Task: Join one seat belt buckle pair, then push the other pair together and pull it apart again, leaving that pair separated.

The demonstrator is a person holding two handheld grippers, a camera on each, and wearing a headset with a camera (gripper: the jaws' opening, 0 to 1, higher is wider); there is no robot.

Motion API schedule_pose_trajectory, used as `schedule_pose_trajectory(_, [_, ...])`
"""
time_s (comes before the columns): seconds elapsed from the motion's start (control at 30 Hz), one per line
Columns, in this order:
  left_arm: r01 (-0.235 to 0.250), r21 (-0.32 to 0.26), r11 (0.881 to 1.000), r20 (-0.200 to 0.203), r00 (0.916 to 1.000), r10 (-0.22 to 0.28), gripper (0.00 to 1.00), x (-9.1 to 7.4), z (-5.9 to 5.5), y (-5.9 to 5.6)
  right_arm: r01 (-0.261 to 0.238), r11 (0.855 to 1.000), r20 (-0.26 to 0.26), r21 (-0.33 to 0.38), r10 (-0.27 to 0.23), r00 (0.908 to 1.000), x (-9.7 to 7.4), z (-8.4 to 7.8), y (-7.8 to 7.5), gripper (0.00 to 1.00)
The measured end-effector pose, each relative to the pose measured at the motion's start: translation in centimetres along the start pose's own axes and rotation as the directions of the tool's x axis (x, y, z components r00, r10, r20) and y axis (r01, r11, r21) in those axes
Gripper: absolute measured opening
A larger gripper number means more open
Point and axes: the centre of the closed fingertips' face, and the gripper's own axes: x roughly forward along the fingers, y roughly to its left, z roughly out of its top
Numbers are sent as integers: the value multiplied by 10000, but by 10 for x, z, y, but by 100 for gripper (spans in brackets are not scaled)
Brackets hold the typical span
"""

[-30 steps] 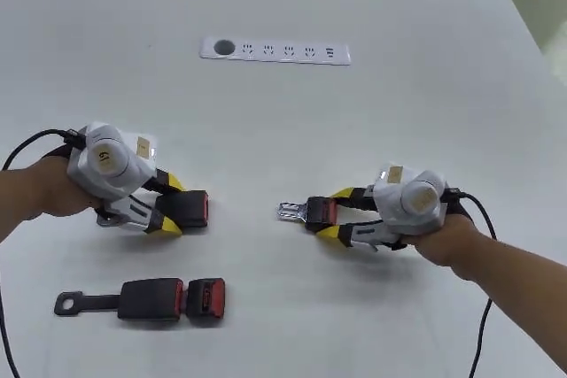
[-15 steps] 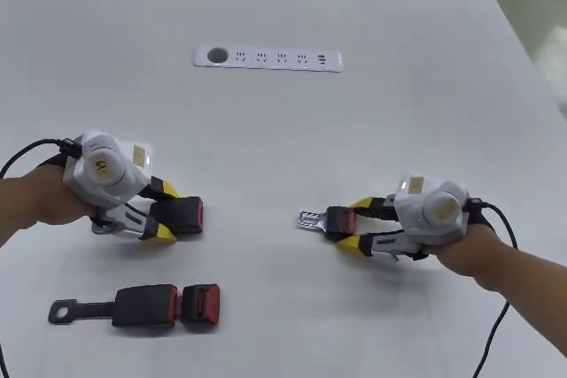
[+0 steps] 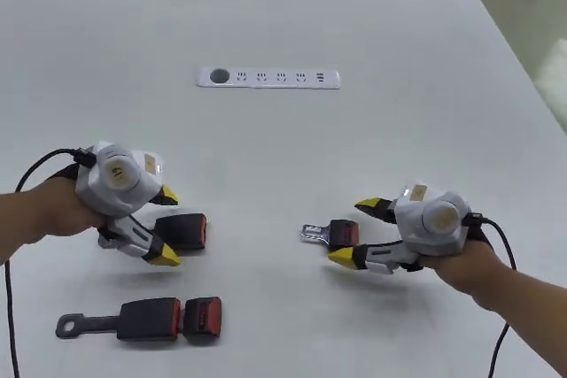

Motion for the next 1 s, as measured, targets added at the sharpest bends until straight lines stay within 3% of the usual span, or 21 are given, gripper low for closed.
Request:
schedule_pose_trajectory(0.07, [-410,-368,9985,344,9985,422,74,-8,6,3,205,9995,-82,254,-203,9998,-1,-1,1,80])
schedule_pose_trajectory(0.17, [-1031,-1445,9841,620,9917,1130,83,-20,9,6,487,9983,21,328,-488,9988,-4,0,3,84])
schedule_pose_trajectory(0.23, [-1383,-1724,9753,812,9847,1540,92,-27,11,7,664,9970,65,404,-667,9978,-5,1,4,87])
schedule_pose_trajectory(0.3, [-1761,-1827,9673,778,9782,1927,95,-37,7,5,981,9943,168,408,-989,9950,-8,5,5,93])
schedule_pose_trajectory(0.4, [-1951,-2017,9598,969,9712,2177,98,-55,2,-8,1232,9920,520,268,-1244,9909,-12,12,10,97])
schedule_pose_trajectory(0.63, [-2506,-2299,9404,1320,9493,2852,99,-89,-6,-32,967,9953,790,-35,-961,9922,-20,22,40,97])
schedule_pose_trajectory(0.7, [-2581,-2326,9377,1492,9433,2966,99,-98,-7,-40,667,9973,806,-303,-641,9947,-21,23,53,99])
schedule_pose_trajectory(0.83, [-2811,-2187,9344,1480,9370,3165,99,-111,-12,-54,554,9973,903,-478,-509,9946,-27,25,67,99])
schedule_pose_trajectory(1.0, [-3121,-2511,9163,1636,9193,3580,100,-123,-24,-66,599,9977,1155,-312,-559,9917,-35,28,78,99])
